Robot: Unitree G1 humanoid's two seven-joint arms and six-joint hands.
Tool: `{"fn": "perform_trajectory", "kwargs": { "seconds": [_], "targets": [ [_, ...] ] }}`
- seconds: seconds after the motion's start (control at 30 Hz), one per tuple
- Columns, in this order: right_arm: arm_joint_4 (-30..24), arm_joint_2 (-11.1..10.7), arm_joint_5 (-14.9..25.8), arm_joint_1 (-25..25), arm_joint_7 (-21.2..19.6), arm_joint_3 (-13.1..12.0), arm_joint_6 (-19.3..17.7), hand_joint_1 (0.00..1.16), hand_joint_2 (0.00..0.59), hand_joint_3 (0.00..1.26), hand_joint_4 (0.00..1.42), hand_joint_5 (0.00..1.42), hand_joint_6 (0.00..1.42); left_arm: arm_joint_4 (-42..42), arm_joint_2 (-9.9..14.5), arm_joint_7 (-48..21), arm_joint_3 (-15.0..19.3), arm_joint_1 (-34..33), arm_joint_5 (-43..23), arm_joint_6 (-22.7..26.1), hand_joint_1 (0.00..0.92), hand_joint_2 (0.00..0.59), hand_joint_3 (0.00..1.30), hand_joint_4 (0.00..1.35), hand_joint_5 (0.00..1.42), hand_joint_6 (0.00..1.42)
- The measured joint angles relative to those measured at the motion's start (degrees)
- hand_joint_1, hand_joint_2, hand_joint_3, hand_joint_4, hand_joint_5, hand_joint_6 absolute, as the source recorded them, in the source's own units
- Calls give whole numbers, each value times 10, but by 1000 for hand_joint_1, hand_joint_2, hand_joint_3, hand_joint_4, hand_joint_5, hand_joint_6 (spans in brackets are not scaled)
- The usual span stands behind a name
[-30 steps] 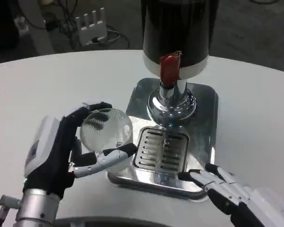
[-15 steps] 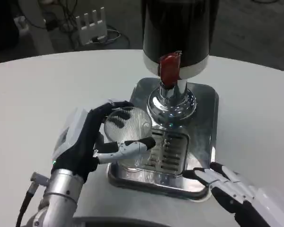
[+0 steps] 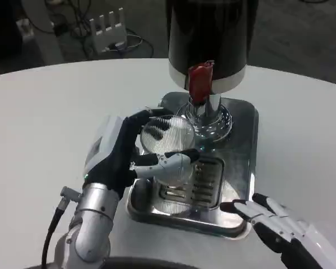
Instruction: Grasp the cup under the faucet to collect the drink, then remove the cup.
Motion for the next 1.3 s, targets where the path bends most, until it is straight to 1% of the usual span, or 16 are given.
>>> {"fn": "perform_trajectory", "kwargs": {
  "seconds": [0.1, 0.33, 0.83, 1.03, 1.07, 1.1, 1.13, 1.17, 1.2, 1.23, 1.27, 1.3],
  "targets": [
    [0, 0, 2, 0, -1, -5, 0, 508, 435, 153, 94, 0, 0, 7, -6, 7, -6, -6, 0, 1, 769, 586, 860, 1035, 1292, 1349],
    [0, 1, 3, -1, -1, -3, 0, 508, 435, 154, 94, 0, 0, 16, -15, 8, -17, -17, 0, 3, 761, 586, 860, 1035, 1292, 1349],
    [1, 3, 3, -5, -1, -3, 1, 507, 440, 155, 103, 0, 0, 30, -16, 9, -35, -35, 1, 8, 749, 586, 860, 1035, 1292, 1349],
    [1, 3, 10, -7, -1, -5, 3, 510, 436, 155, 103, 0, 0, 32, -17, 9, -38, -37, 1, 8, 749, 586, 853, 1021, 1292, 1336],
    [1, 3, 10, -7, -1, -5, 3, 511, 435, 155, 103, 0, 0, 32, -17, 9, -38, -37, 1, 8, 774, 455, 826, 966, 1212, 1263],
    [1, 3, 10, -7, -1, -5, 3, 512, 435, 155, 104, 0, 0, 32, -17, 9, -38, -37, 1, 8, 840, 244, 764, 851, 1024, 1122],
    [1, 3, 10, -7, -1, -5, 3, 513, 434, 155, 104, 0, 0, 32, -17, 9, -38, -37, 0, 8, 918, 167, 706, 791, 913, 1055],
    [1, 3, 11, -7, -1, -5, 3, 514, 433, 155, 104, 0, 0, 32, -16, 8, -37, -37, -3, 8, 916, 127, 641, 688, 798, 959],
    [1, 3, 11, -7, -1, -5, 3, 515, 433, 155, 104, 0, 0, 32, -16, 6, -37, -37, -5, 8, 859, 130, 588, 611, 754, 870],
    [1, 3, 11, -7, -1, -5, 3, 516, 433, 155, 104, 0, 0, 31, -13, -4, -34, -37, -12, 5, 636, 145, 415, 436, 589, 636],
    [1, 3, 11, -7, -2, -5, 3, 516, 432, 155, 104, 0, 0, 31, -12, -9, -33, -37, -18, 3, 511, 126, 271, 283, 440, 502],
    [1, 4, 12, -6, -3, -5, 3, 517, 432, 155, 105, 0, 0, 31, -10, -14, -32, -37, -23, 2, 422, 74, 126, 129, 287, 362]
  ]
}}
